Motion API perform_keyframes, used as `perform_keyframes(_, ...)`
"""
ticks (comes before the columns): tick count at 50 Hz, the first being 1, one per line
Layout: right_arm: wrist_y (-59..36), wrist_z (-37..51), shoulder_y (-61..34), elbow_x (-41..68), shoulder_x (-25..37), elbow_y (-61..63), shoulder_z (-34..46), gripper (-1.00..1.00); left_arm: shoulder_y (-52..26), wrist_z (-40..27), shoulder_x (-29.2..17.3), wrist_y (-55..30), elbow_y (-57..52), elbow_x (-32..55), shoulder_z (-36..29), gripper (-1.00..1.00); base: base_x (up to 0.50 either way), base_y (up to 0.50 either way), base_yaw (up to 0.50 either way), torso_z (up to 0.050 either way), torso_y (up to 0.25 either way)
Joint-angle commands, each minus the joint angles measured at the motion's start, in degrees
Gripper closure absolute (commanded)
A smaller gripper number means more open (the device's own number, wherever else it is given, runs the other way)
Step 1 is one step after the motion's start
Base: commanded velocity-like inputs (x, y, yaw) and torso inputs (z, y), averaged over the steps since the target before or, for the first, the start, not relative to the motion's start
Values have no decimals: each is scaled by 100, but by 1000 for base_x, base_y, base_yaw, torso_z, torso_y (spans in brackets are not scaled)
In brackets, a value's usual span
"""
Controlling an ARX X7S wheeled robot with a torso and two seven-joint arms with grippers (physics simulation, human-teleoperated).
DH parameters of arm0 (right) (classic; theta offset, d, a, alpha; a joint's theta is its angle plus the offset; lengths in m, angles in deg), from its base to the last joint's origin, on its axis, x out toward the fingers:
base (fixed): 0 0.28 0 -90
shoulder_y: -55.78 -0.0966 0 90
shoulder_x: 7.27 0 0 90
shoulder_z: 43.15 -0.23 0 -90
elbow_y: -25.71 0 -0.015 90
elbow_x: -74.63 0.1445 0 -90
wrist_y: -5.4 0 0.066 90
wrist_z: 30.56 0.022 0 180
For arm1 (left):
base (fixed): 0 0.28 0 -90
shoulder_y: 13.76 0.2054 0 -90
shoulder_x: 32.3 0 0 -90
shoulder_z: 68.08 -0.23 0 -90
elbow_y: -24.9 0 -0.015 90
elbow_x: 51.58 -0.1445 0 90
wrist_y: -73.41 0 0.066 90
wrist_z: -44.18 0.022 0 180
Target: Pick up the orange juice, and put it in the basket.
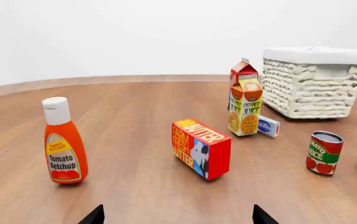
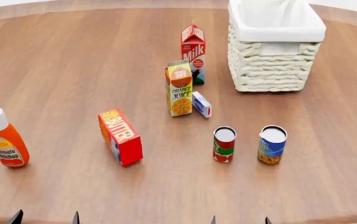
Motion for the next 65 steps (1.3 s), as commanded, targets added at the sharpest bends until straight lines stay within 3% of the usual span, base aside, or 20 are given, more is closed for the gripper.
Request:
perform_keyframes(1,91,76,-29,61,60,-118,77,-100,-1,-105,-91,1,0,91,-105,-100,0,0,0,0,0)
perform_keyframes(14,-664,287,-140,85,327,756,429,-100,-9,-339,-292,13,4,292,-340,-100,0,0,0,0,0)
perform_keyframes(65,-966,553,-132,691,661,1213,758,-100,-43,-742,-637,60,20,637,-749,-100,173,0,0,0,0)
